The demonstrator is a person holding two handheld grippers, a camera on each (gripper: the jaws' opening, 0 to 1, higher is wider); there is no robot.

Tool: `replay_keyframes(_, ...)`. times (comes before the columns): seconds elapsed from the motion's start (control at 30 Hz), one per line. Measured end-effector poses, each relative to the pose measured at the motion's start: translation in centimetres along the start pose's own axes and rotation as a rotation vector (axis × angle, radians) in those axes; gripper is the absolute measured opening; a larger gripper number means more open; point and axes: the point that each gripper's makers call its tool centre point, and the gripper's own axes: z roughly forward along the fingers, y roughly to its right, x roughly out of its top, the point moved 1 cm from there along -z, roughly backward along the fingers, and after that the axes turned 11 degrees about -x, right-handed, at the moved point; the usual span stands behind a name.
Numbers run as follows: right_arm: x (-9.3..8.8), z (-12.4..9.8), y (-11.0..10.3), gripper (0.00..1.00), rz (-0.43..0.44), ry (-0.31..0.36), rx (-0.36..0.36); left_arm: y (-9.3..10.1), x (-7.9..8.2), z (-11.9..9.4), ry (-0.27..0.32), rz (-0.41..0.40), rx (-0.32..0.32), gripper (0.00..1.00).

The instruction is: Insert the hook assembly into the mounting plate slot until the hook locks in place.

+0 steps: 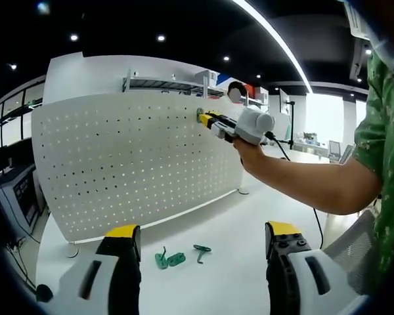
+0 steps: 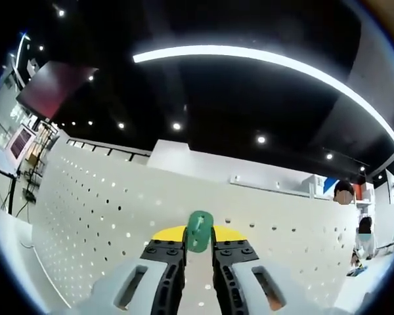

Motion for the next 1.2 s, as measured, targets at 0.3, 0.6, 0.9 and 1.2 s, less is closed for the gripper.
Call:
replay_keyframes(0.3, -0.1, -0.5, 0.1, 0.29, 0.050, -0.013, 0.006, 0.1, 0.1, 0.1, 0.005, 0.001, -0.003, 0.80)
replay_keyframes(0.6, -0.5, -1.1, 0.2, 0.40, 0.071, -0.057, 0.013, 0.3, 0.3, 0.0, 0.011, 0.006, -0.004, 0.80)
replay_keyframes(0.9, -0.7, -1.9, 0.1, 0.44, 0.067, -0.093, 0.034, 0.4, 0.6, -0.3, 0.019, 0.010, -0.003, 0.80)
replay_keyframes(1.2, -0.2, -3.3, -0.5, 0.45, 0.056, -0.114, 0.069, 0.7, 0.7, -0.7, 0.030, 0.012, -0.001, 0.80)
